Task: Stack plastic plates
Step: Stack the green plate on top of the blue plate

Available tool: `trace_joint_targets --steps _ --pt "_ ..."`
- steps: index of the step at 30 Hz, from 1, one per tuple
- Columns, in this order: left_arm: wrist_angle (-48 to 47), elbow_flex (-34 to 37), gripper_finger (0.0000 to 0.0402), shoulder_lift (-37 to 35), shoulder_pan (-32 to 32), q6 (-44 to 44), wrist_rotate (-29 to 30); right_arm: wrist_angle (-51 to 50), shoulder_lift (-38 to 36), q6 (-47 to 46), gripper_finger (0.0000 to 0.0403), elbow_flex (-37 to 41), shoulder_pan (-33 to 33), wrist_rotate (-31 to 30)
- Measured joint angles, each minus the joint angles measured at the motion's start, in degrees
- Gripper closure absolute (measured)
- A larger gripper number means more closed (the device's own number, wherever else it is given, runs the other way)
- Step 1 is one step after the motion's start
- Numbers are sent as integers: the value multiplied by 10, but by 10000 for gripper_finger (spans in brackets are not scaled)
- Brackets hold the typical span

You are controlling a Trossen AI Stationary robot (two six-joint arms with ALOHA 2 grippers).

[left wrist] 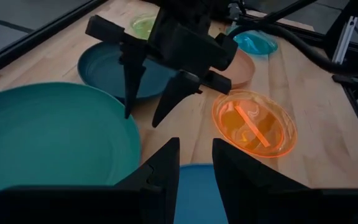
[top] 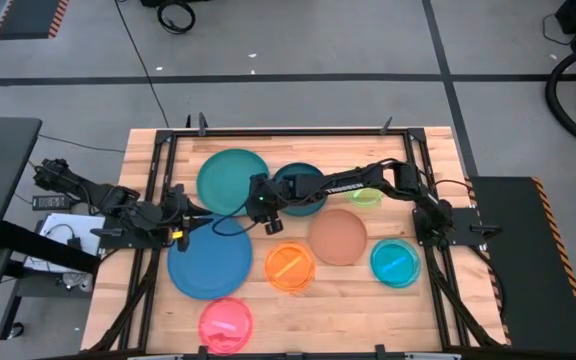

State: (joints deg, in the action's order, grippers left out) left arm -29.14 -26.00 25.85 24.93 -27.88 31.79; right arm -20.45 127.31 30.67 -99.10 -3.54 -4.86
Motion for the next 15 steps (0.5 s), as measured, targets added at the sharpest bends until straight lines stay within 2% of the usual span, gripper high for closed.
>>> trace_joint_targets --steps 6,11,15 --pt "0 0 299 0 0 0 0 -8 1 74 230 11 -6 3" --pt "0 0 299 0 0 0 0 -9 1 82 249 11 -25 5" --pt "0 0 299 0 0 0 0 -19 1 84 265 11 -40 32"
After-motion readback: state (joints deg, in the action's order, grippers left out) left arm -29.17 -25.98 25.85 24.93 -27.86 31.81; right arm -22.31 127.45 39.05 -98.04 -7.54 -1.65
